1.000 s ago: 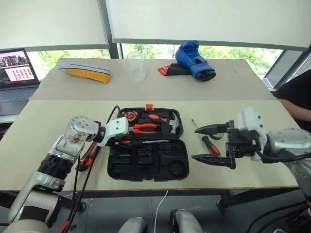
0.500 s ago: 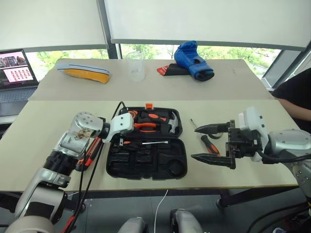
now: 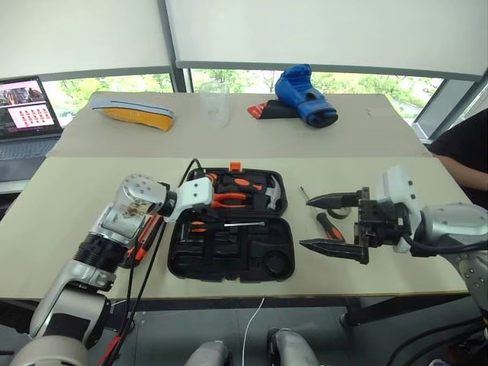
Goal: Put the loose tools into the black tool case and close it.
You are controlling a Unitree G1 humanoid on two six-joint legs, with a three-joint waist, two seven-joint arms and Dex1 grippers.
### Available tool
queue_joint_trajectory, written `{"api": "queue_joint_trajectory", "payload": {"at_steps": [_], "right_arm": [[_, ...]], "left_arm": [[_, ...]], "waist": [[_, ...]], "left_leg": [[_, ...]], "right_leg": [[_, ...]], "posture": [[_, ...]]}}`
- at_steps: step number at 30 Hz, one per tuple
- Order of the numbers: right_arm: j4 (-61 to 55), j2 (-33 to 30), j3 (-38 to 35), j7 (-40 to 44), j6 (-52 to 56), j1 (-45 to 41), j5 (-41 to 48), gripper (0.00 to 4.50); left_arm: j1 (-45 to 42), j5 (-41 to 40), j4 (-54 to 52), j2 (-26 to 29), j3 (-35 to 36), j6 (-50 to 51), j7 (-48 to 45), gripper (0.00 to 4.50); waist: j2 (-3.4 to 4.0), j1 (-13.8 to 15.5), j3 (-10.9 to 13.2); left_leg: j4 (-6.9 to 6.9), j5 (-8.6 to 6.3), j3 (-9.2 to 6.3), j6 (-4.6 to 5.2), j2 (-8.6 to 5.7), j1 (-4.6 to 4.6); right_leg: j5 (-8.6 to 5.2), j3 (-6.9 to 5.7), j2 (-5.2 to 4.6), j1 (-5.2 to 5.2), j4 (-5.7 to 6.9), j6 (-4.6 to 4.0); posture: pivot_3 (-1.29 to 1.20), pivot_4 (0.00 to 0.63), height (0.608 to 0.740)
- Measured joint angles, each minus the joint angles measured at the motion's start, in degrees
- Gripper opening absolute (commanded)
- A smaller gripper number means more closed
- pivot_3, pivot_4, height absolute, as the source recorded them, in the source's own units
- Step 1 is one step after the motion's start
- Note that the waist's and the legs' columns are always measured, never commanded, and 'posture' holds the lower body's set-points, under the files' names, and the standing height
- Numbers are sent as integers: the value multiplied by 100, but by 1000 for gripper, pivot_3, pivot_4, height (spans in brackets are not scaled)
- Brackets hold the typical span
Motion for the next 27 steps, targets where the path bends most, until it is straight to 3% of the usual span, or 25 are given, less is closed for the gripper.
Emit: {"api": "queue_joint_trajectory", "payload": {"at_steps": [8, 11, 13, 16, 18, 22, 27], "right_arm": [[2, 36, 0, -81, 0, 3, -3, 4500], [-20, 34, -112, -233, 2, 260, -43, 4500], [-23, 35, -211, -439, 55, 479, -95, 4500], [43, 208, -542, -1108, 355, 801, -169, 4500], [80, 383, -662, -1639, 518, 1186, -349, 4500], [146, 799, -643, -2341, 674, 1379, -679, 4500], [563, 1275, -64, -3067, 722, 1408, -1384, 4500]], "left_arm": [[-111, 400, 337, -182, -104, -428, 288, 25], [-89, -37, 337, -324, 205, 59, 262, 743], [-81, -520, 197, -361, 662, 424, 273, 1511], [-51, -1166, -360, -301, 1264, 951, 292, 2437], [-2, -1959, -918, -158, 1606, 1916, 105, 3165], [99, -2836, -1601, -126, 1867, 2780, -14, 4363], [154, -3439, -2366, 51, 1882, 3353, -30, 4446]], "waist": [[1, 9, -1], [0, 20, 0], [0, 11, 0], [0, -2, 0], [0, -3, -1], [-1, -14, -1], [1, -21, -1]], "left_leg": [[17, -2, -1, 4, 1, 4], [22, -3, -4, 6, 1, -8], [30, -4, -4, 7, 2, -29], [37, -3, -3, 6, 0, -49], [36, -3, -2, 6, -2, -55], [40, -3, 0, 4, -7, -52], [42, 6, 10, -12, -10, -40]], "right_leg": [[2, 1, 0, 8, 6, 3], [3, -1, 2, 2, 7, 5], [4, 1, 6, -21, 10, 5], [6, -1, 5, -48, 21, 2], [6, -1, 5, -58, 32, 2], [6, 5, 6, -60, 42, 1], [6, 23, 8, -59, 64, -3]], "posture": [[0, 150, 731], [0, 150, 731], [0, 150, 731], [0, 150, 731], [0, 150, 731], [0, 150, 731], [0, 150, 731]]}}
